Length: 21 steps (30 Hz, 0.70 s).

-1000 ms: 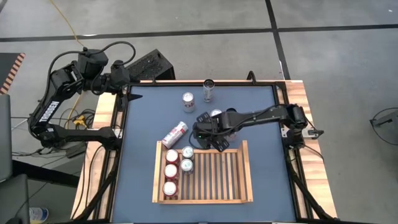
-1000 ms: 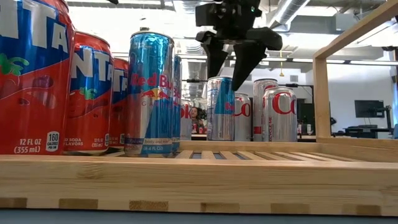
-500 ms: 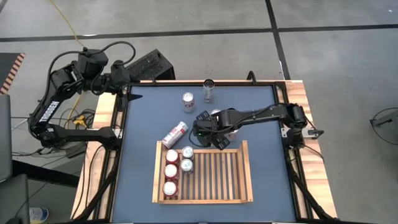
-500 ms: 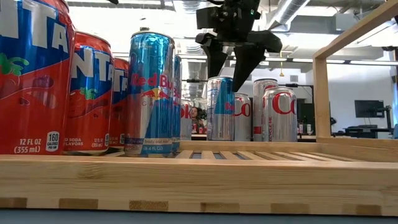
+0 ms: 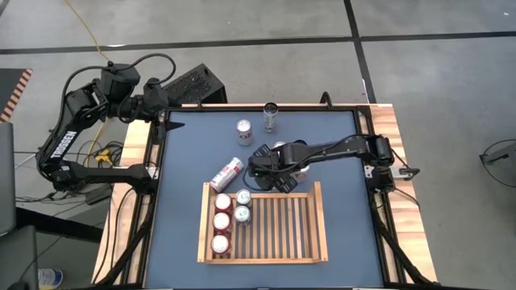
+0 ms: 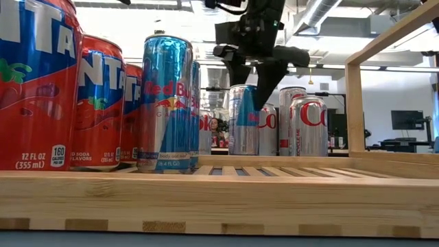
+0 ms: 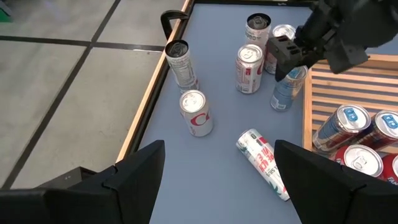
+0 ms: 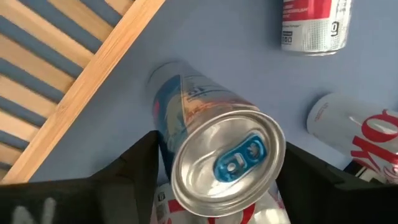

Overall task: Place canned beverage on shelf
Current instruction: Put the blue soda can on the shelf aligned with the other blue soda can

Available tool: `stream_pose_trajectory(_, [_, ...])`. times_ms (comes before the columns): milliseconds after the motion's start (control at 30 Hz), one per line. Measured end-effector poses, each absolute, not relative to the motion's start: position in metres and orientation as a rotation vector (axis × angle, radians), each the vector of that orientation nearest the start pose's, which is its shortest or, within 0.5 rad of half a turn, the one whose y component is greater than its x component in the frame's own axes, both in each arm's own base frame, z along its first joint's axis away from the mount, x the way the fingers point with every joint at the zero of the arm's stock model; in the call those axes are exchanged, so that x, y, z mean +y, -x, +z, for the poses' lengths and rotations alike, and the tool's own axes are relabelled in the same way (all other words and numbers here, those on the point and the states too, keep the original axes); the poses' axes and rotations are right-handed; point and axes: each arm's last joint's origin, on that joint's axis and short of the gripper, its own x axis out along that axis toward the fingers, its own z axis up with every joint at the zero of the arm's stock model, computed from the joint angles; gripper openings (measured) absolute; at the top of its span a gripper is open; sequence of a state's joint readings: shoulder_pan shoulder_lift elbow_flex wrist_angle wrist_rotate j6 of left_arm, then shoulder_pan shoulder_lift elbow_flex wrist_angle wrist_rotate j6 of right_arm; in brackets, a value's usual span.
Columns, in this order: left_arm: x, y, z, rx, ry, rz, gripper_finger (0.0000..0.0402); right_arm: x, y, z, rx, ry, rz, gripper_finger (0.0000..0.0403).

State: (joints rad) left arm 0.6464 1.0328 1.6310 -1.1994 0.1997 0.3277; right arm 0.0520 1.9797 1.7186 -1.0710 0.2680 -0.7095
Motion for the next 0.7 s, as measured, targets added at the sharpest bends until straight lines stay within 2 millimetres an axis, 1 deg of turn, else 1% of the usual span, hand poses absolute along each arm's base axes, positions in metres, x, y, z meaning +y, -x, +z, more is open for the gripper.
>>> stream_pose_trajectory(200, [0.075,-0.109,0.463,0.614,-0.064,0.336,0.0291,0.023,-0.397,0.25,1.358,0.881,0.257,0.0194])
stream_pose_trajectory(300, [0.075,-0.109,0.463,0.615,-0.063,0.336,0.0291,0.026,-0.396,0.255,1.36,0.851,0.228,0.0173])
stream_pose_trajectory(433, [0.075,-0.109,0.463,0.615,-0.062,0.336,0.0291,0.025,-0.395,0.27,1.352,0.713,0.098,0.0172])
stream_pose_trajectory(567, [0.075,-0.109,0.463,0.615,-0.061,0.336,0.0291,0.024,-0.394,0.281,1.345,0.547,-0.122,0.0176])
stream_pose_trajectory(700, [0.075,-0.109,0.463,0.615,-0.061,0.336,0.0291,0.023,-0.386,0.302,1.344,0.347,-0.286,0.0177])
